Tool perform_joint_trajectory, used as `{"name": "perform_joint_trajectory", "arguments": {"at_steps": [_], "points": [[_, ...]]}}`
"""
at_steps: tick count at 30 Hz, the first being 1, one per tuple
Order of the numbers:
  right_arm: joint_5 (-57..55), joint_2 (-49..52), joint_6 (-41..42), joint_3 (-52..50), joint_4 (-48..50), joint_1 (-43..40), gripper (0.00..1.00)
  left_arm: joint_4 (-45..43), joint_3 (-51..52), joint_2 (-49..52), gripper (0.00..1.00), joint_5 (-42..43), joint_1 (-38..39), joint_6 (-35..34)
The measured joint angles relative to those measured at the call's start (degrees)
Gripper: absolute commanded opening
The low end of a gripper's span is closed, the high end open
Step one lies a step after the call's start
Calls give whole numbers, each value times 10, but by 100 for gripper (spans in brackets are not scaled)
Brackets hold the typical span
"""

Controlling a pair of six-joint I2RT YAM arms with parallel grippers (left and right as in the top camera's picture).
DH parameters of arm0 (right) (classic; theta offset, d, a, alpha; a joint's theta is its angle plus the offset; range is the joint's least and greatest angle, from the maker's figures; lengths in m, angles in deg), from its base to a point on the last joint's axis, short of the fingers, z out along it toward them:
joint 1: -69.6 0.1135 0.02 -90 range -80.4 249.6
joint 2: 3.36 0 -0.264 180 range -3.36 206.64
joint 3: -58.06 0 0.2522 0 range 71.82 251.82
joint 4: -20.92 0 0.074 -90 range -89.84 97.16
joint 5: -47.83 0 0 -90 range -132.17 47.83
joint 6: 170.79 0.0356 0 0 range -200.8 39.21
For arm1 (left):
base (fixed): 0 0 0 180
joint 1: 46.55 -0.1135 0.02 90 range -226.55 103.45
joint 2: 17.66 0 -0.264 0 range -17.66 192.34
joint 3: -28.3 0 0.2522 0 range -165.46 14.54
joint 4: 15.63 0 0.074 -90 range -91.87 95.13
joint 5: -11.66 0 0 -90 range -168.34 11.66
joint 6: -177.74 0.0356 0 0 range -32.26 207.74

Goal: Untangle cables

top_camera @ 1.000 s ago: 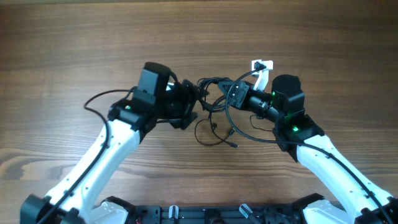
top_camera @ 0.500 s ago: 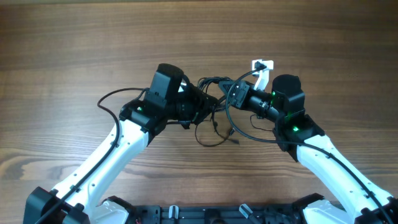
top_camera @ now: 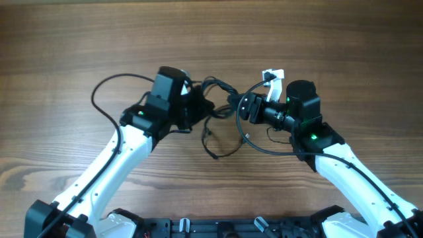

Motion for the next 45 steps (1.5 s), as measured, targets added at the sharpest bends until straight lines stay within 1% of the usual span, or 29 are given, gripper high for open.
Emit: {"name": "perform_joint_trajectory", "arguments": {"at_steps": [2,3,4,6,7,8,10,14,16,20,21,22,24,26,27,28,29,30,31,33,36,38,42,45], "points": [[13,0,-11,0,-1,-5,69,2,1,-9,4,-5,-19,42],[22,0,-16,0,-1,-9,77,2,1,-16,4,-7,-29,56],[31,0,-18,0,-1,-12,82,1,1,-24,4,-7,-39,64],[54,0,-30,0,-2,-12,91,-1,1,-42,4,-15,-63,54],[71,0,-39,0,-2,-11,93,-1,1,-47,4,-20,-75,23],[85,0,-67,0,-7,-6,95,-2,1,-48,4,-23,-81,-10],[101,0,-120,0,-15,16,100,-1,1,-48,4,-28,-93,-102],[89,2,-224,0,8,78,100,-2,1,-48,4,-26,-97,-282],[75,14,-252,0,34,104,100,-2,1,-48,4,-14,-97,-344],[21,59,-280,0,97,141,100,-2,1,-48,4,15,-96,-426],[6,69,-283,0,112,147,99,-2,1,-48,4,20,-97,-439],[-12,83,-286,0,131,153,96,-2,1,-48,4,27,-97,-454],[-51,110,-289,0,174,165,85,-2,1,-48,4,37,-96,-472],[-91,131,-291,0,203,176,78,-2,1,-48,4,46,-96,-484],[-110,142,-289,0,215,179,67,-2,1,-48,4,49,-96,-488],[-125,150,-284,0,224,181,59,-2,1,-48,4,51,-96,-491],[-137,157,-273,0,235,181,39,-2,1,-48,4,54,-96,-492],[-143,161,-258,0,245,181,16,-3,1,-48,4,55,-96,-493],[-143,162,-240,0,253,181,5,-3,1,-48,4,57,-96,-490],[-136,162,-208,0,270,182,5,-3,1,-48,4,59,-97,-469],[-105,162,-129,0,276,186,4,-3,1,-48,4,57,-97,-410],[-72,162,-72,0,277,185,5,-3,1,-48,4,56,-97,-337],[6,162,-14,0,278,184,5,-3,1,-48,4,54,-100,-172],[43,162,14,0,279,183,5,-2,1,-48,4,54,-100,-91]]}}
